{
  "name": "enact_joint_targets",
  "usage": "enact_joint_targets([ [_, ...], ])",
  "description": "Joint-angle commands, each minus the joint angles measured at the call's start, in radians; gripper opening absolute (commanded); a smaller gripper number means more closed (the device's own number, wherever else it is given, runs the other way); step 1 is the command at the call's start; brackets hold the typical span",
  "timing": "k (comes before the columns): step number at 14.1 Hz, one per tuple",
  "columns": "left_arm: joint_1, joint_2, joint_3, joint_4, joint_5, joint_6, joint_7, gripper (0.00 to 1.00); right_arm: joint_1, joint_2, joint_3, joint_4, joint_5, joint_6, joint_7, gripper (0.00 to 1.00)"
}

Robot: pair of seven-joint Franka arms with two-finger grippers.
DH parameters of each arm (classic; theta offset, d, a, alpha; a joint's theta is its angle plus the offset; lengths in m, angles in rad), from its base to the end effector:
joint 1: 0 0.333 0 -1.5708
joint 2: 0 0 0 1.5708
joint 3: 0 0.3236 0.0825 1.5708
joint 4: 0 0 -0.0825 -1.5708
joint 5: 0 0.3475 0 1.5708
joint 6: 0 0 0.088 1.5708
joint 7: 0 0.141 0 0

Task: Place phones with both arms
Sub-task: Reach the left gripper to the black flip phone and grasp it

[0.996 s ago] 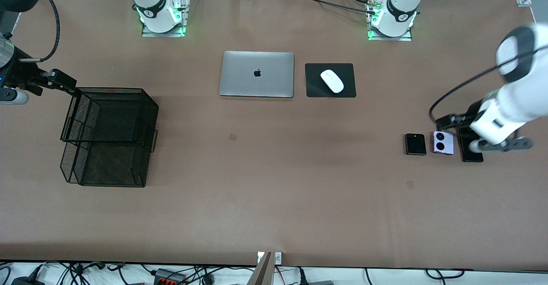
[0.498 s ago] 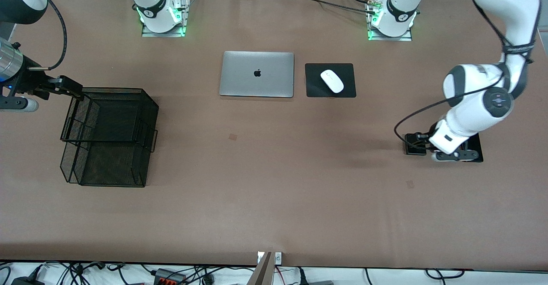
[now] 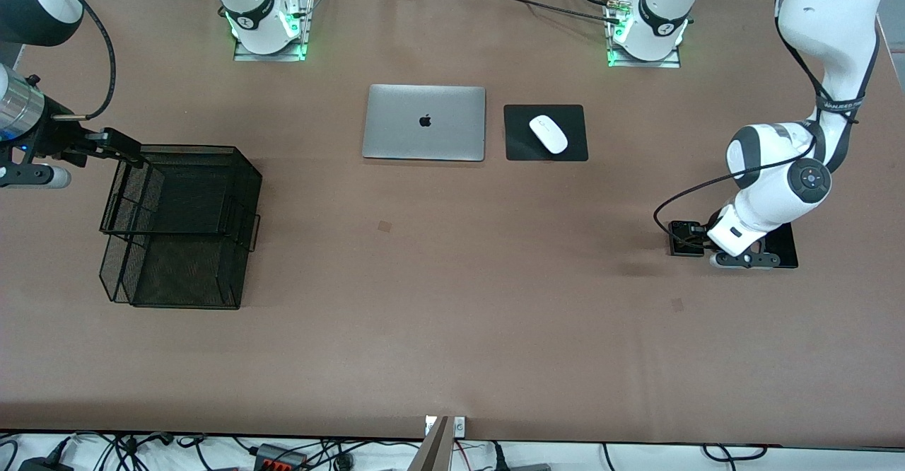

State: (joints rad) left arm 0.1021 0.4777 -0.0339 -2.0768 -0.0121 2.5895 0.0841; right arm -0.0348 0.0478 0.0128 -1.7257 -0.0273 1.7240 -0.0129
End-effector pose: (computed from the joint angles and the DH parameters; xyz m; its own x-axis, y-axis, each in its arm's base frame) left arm 0.5748 0.0394 0.2012 0.9993 -0.0013 0.0368 -0.0020 -0.9998 0.0193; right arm 0.5356 -0.0153 0.5180 0.9987 -0.0049 -0.0499 -0.0036 -0.9997 0.0255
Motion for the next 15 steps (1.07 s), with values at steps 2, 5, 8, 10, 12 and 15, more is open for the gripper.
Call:
enact_joint_targets([
  [2,0.002,0.018,-0.018,-0.012,-0.016,0.04,0.064,1.0,-0.004,0.0,0.004,0.005,0.013,-0.015,-0.007,1.0],
  [5,0.01,0.028,-0.02,-0.014,-0.016,0.041,0.127,1.0,-0.004,0.001,0.004,0.005,0.013,-0.015,-0.007,1.0],
  [8,0.013,0.03,-0.02,-0.023,-0.016,0.041,0.134,1.0,-0.002,0.004,0.004,0.003,0.013,-0.026,-0.007,1.0],
  [10,0.019,0.03,-0.021,-0.035,-0.016,0.06,0.141,1.0,0.0,0.004,0.004,0.003,0.013,-0.029,-0.007,1.0],
  [12,0.024,0.032,-0.021,-0.049,-0.016,0.08,0.163,1.0,0.0,0.007,0.004,0.005,0.013,-0.027,-0.007,1.0],
  [15,0.024,0.03,-0.021,-0.054,-0.016,0.083,0.169,0.83,0.001,0.007,0.006,0.003,0.012,-0.029,-0.007,1.0],
])
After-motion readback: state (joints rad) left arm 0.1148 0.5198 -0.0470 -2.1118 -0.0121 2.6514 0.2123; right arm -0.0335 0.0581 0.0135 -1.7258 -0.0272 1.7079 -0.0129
